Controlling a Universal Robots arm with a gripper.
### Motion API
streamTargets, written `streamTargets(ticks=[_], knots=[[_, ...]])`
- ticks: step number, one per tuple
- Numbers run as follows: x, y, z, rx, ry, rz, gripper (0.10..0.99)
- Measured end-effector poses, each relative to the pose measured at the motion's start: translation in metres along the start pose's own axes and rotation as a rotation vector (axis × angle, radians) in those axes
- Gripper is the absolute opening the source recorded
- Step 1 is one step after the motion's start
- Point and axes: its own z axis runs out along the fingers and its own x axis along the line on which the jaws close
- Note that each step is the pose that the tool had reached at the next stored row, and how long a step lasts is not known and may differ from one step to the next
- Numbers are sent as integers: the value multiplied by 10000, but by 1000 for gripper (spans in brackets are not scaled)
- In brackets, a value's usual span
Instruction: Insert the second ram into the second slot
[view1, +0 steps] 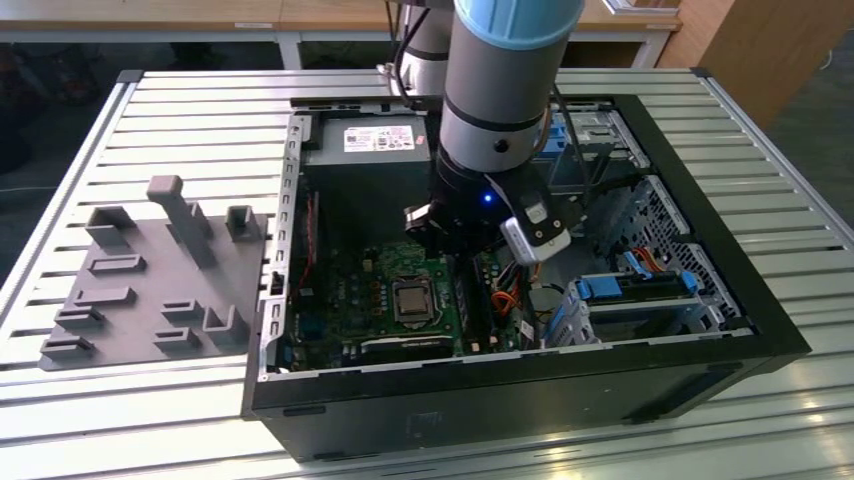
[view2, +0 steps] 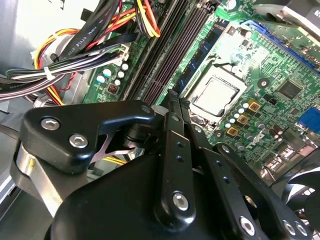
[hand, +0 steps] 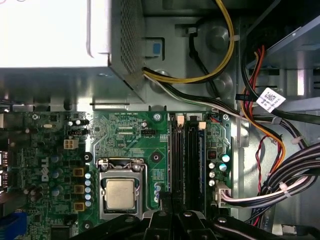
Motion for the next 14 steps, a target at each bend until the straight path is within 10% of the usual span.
streamTargets(ticks=[14], knots=[[-18, -28, 18, -48, 0, -16, 118]])
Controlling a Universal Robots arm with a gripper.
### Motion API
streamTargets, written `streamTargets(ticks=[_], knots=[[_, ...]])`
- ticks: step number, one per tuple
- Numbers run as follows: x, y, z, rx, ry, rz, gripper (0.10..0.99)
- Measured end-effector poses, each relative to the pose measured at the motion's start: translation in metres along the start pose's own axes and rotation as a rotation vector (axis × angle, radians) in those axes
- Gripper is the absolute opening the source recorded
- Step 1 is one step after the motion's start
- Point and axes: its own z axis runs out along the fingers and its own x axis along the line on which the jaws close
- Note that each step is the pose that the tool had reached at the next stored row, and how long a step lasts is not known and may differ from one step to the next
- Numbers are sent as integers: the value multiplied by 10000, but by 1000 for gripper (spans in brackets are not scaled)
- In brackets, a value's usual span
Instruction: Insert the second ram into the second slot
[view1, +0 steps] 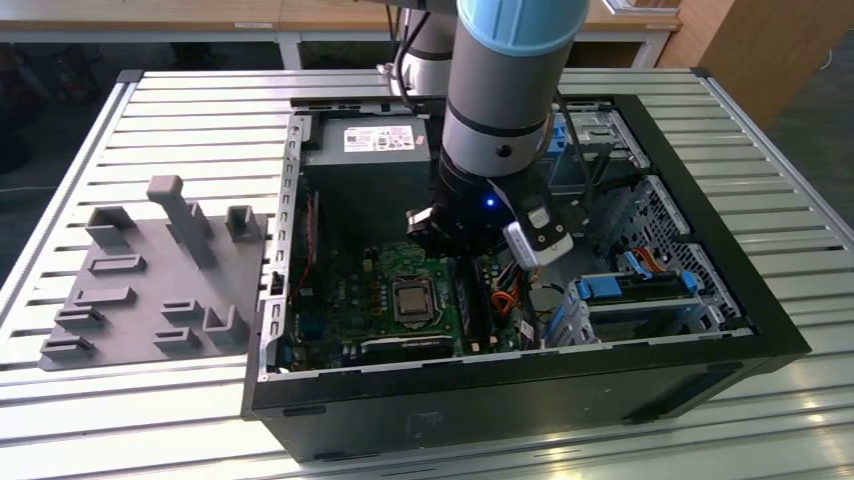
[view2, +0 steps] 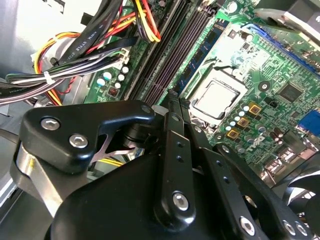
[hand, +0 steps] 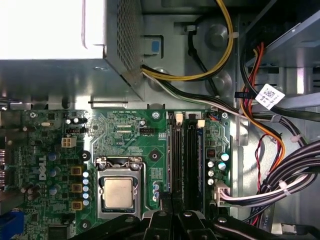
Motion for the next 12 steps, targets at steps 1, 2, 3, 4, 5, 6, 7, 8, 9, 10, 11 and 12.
streamTargets(ticks=[1, 2, 3, 4, 5, 6, 7, 8, 9, 10, 11, 12], knots=[[-1, 0, 2, -1, 0, 1, 118], [-4, 0, 6, -2, 0, 0, 118], [-7, 0, 10, -2, 0, -4, 118], [-9, 0, 14, 0, 1, -15, 118], [-12, 0, 19, 1, 1, -37, 118], [-15, 0, 22, 2, 1, -57, 118], [-21, 0, 25, 2, 2, -72, 118], [-30, 0, 27, 3, 2, -74, 118], [-37, 0, 28, 3, 3, -75, 118], [-42, 0, 30, 3, 2, -74, 118], [-46, 0, 33, 2, 2, -73, 118], [-49, 0, 36, 0, 1, -73, 118]])
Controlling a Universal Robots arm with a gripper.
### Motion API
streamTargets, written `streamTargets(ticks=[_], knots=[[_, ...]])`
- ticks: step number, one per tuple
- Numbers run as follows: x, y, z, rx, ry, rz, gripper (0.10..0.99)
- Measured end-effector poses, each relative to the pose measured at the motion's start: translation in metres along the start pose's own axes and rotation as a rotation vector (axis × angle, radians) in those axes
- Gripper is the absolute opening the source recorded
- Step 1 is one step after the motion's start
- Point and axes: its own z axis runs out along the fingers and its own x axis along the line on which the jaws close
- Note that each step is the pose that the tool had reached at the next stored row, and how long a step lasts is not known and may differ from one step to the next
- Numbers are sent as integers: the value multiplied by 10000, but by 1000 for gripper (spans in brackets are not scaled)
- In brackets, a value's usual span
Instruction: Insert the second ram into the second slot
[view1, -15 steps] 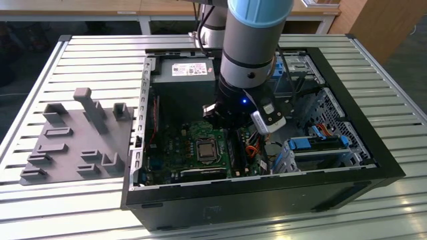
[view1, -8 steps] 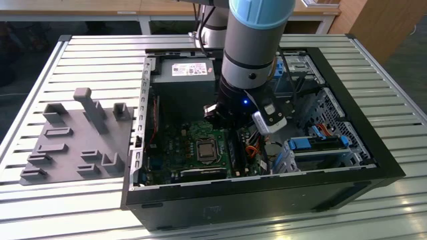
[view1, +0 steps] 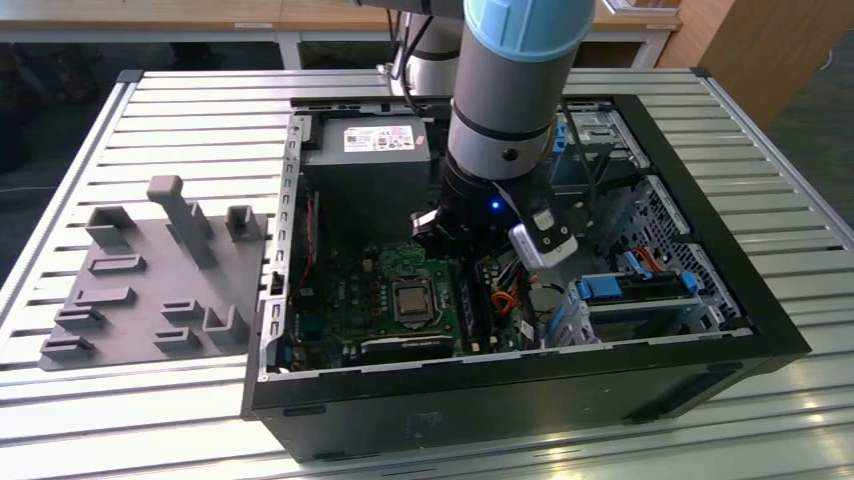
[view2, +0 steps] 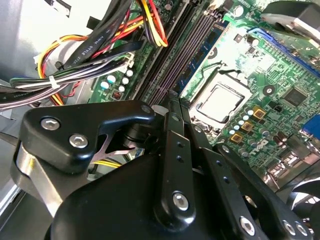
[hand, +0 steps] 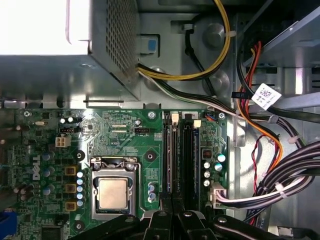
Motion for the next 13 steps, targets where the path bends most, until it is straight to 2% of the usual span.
streamTargets(ticks=[13], knots=[[-40, -1, 65, 6, 0, 0, 118]])
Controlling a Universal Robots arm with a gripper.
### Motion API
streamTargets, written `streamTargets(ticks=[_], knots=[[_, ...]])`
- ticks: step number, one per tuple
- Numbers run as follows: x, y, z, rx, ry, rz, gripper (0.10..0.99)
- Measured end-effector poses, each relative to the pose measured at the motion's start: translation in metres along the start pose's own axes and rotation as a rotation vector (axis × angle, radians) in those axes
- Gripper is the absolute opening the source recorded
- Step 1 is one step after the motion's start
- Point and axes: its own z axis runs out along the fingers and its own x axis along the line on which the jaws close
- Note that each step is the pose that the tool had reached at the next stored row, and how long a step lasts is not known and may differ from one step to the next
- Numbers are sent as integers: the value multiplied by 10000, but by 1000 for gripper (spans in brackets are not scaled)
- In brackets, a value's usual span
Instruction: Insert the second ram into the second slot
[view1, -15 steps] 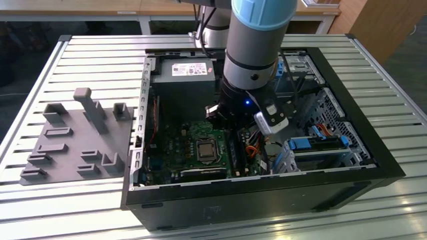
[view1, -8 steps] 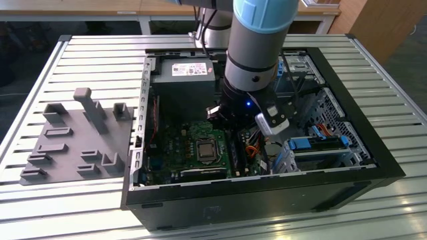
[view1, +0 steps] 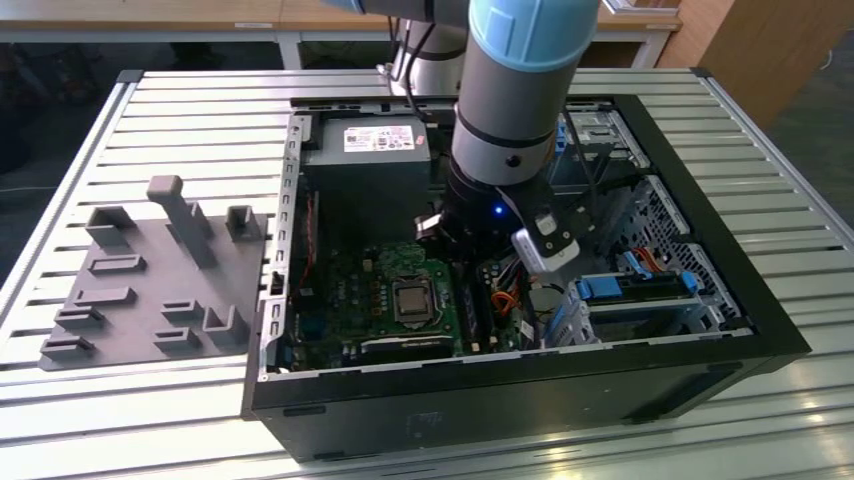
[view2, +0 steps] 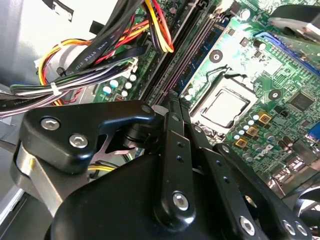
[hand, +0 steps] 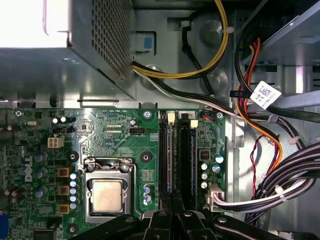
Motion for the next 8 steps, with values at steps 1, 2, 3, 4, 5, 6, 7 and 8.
streamTargets(ticks=[1, 2, 3, 4, 5, 6, 7, 8], knots=[[-2, 0, 3, 2, 0, 0, 118], [-3, 0, 8, 4, 0, 1, 118], [-5, 0, 10, 8, 0, 1, 118], [-7, 0, 14, 10, 0, 0, 118], [-10, 0, 18, 9, 0, -1, 118], [-11, 0, 21, 10, 0, 0, 118], [-11, 0, 23, 11, 1, 1, 118], [-12, 0, 27, 10, 0, 1, 118]])
